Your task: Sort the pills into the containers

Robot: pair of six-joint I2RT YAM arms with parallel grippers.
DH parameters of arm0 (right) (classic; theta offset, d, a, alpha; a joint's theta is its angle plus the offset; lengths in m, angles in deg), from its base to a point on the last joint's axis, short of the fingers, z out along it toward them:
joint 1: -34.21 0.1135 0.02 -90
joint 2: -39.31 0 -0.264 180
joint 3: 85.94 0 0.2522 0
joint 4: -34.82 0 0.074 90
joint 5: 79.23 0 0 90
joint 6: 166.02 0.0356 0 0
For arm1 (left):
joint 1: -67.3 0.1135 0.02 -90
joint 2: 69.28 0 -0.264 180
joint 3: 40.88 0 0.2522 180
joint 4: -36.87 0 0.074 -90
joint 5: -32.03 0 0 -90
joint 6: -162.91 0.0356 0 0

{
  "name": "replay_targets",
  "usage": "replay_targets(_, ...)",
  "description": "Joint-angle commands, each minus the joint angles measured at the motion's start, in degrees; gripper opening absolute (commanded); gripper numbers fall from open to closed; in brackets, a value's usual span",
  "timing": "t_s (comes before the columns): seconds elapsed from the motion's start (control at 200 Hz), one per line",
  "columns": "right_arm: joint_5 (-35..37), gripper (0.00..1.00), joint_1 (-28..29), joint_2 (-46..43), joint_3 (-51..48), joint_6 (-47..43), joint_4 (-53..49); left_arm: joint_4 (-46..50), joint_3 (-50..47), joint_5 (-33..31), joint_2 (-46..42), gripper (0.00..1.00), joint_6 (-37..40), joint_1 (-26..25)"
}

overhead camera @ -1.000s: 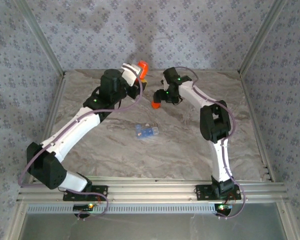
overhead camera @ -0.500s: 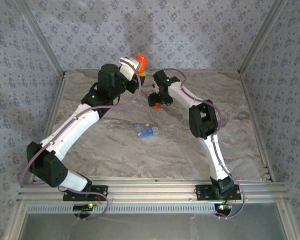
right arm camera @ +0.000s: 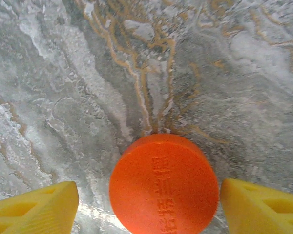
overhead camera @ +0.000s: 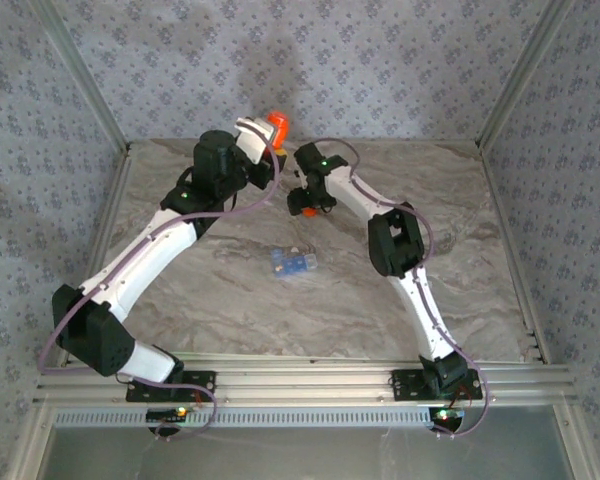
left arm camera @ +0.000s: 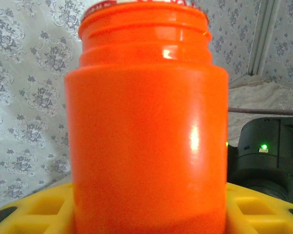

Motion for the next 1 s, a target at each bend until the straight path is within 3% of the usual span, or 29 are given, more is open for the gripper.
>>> replay_targets(0.0,1.82,0.78,0.15,1.61,1.72,-1.06,-2.91,-1.22,-0.85,0.40,-3.43,0.00,-0.85,0.57)
replay_targets(1.0,-0.70,0.72,-0.91,2.84,5.32,2.12,-4.40,-1.85,-3.55,2.56,-4.41,0.00,-1.69,2.20)
